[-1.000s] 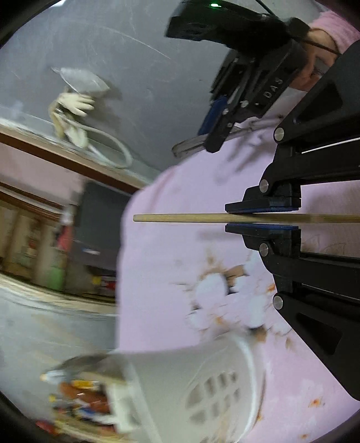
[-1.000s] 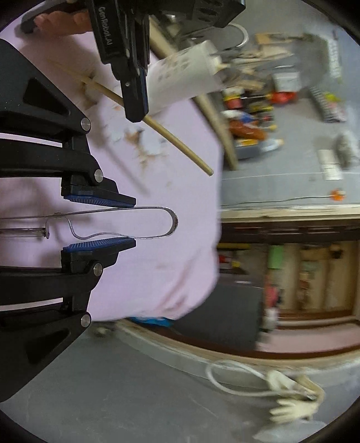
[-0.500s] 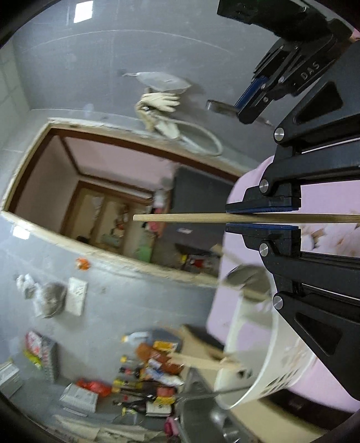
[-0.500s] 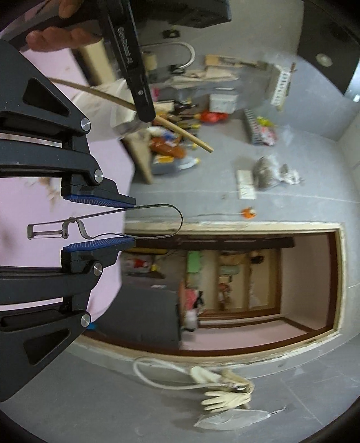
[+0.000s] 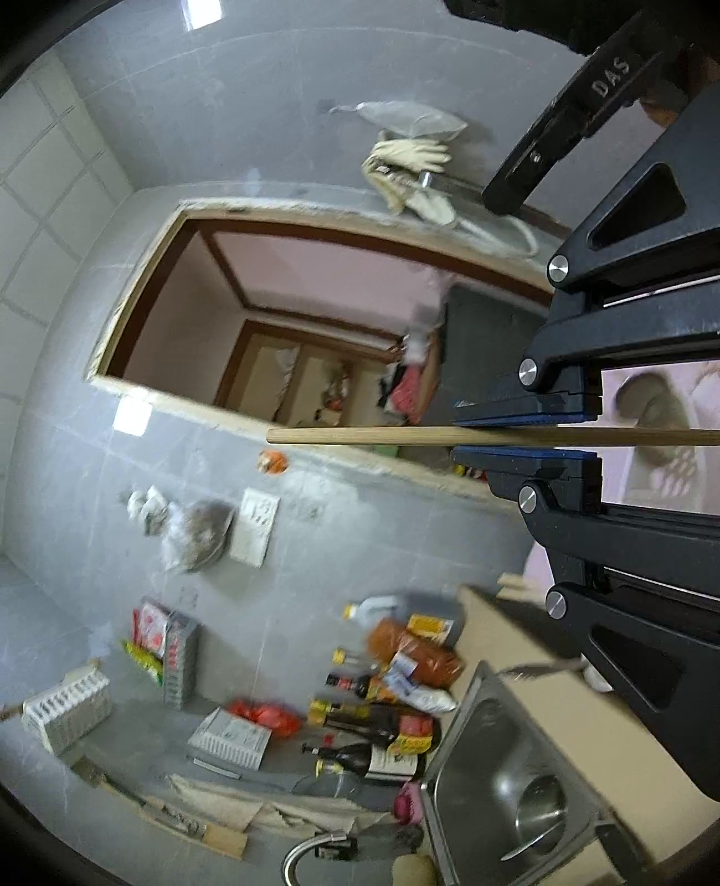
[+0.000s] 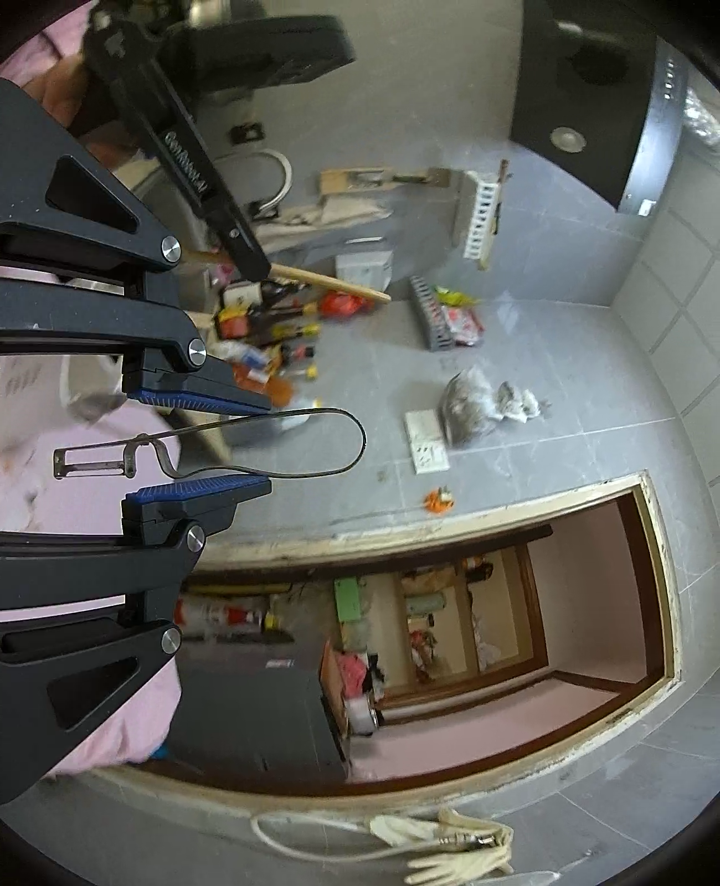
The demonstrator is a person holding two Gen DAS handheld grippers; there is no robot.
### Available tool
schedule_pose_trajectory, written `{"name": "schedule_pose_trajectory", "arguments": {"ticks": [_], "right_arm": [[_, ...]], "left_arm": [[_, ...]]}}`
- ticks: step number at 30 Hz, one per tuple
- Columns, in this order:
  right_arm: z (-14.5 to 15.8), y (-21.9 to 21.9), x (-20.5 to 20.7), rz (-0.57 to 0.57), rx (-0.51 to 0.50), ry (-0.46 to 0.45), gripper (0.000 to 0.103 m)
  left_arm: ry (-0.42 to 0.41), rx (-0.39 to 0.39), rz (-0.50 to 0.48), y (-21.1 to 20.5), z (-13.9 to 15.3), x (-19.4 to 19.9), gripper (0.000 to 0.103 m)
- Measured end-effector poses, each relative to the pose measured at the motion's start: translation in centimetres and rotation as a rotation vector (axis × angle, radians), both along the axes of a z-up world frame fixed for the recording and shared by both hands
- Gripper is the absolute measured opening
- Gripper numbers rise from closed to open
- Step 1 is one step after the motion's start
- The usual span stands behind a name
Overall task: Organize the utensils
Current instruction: 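Carry the chopstick and tongs over the white caddy with both tools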
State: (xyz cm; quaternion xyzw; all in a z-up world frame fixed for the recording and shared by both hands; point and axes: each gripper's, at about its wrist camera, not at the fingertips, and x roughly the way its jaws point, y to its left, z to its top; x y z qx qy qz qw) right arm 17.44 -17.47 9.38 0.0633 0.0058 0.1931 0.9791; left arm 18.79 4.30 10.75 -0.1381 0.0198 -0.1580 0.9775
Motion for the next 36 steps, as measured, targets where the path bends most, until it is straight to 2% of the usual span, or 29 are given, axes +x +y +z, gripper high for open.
{"name": "schedule_pose_trajectory", "arguments": {"ticks": [3,8,13,19,26,36], "right_arm": [[0.4,1.2,0.7,0.027,0.032,-0.010,0.019],[0.5,3.7,2.2,0.088,0.057,-0.012,0.019],[-0.2,5.9,3.7,0.104,0.023,-0.004,0.019],[-1.7,6.6,5.0,0.099,0.003,0.034,0.019],[-3.2,7.2,6.0,0.092,-0.037,0.074,0.019],[-5.3,7.4,6.8,0.085,-0.063,0.124,0.020]], "left_arm": [[-0.010,-0.033,0.041,2.1,0.2,1.2,0.005],[-0.024,-0.044,0.093,5.0,0.4,3.5,0.005],[-0.026,-0.073,0.121,7.0,-0.1,5.2,0.005],[0.009,-0.117,0.155,8.7,-2.0,6.8,0.005],[0.042,-0.148,0.172,8.8,-3.6,7.6,0.005],[0.052,-0.094,0.167,6.6,-5.7,7.2,0.005]]}}
